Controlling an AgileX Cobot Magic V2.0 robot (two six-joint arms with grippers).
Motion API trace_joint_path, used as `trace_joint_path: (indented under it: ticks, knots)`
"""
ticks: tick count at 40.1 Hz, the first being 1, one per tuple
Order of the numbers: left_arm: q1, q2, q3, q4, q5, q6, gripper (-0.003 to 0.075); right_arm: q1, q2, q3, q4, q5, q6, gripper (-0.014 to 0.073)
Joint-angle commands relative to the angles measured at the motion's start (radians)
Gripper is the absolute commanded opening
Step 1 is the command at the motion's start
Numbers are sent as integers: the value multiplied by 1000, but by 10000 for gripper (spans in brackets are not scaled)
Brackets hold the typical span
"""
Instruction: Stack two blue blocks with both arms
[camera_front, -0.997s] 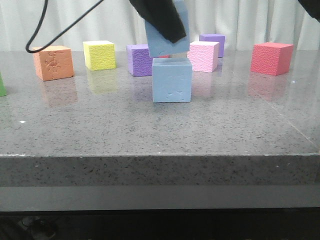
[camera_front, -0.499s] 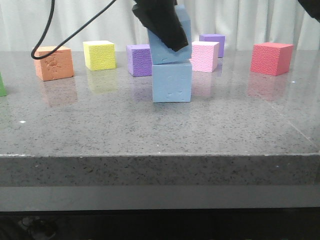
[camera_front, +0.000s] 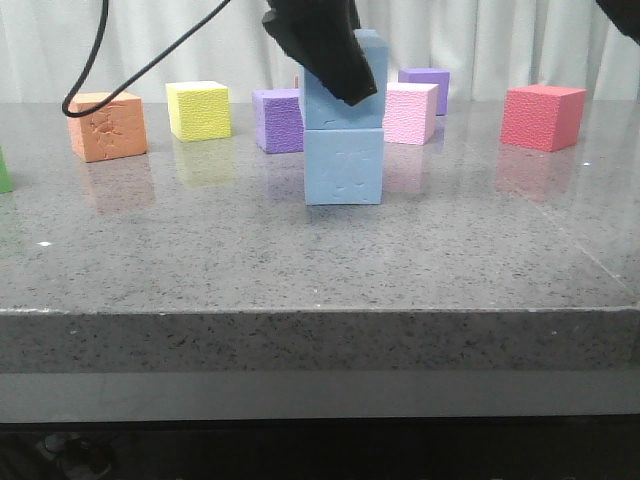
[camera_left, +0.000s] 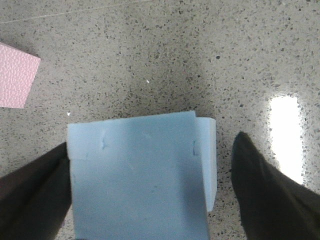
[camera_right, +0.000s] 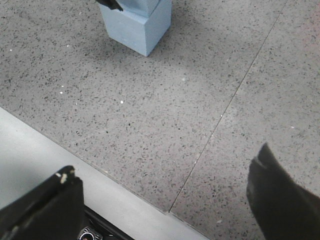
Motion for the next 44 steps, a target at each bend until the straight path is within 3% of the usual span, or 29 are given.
trace_joint_path:
  ticks: [1, 11, 22, 30, 36, 44]
  knots:
    - [-7, -107, -27, -30, -63, -32, 604, -3, -15, -28, 3, -58, -3, 662]
    - [-5, -183, -27, -26, -70, -191, 601, -3, -15, -28, 3, -58, -3, 662]
    - [-5, -287, -44, 51, -51, -734, 599, -3, -15, -28, 3, -58, -3, 662]
    - [-5, -376, -41, 210, -5, -997, 599, -3, -15, -28, 3, -58, -3, 662]
    - [-5, -471, 30, 294, 6, -1072, 599, -3, -15, -28, 9, -58, -3, 662]
    - [-5, -636, 280, 321, -80, -1095, 599, -3, -15, -28, 11, -57, -3, 662]
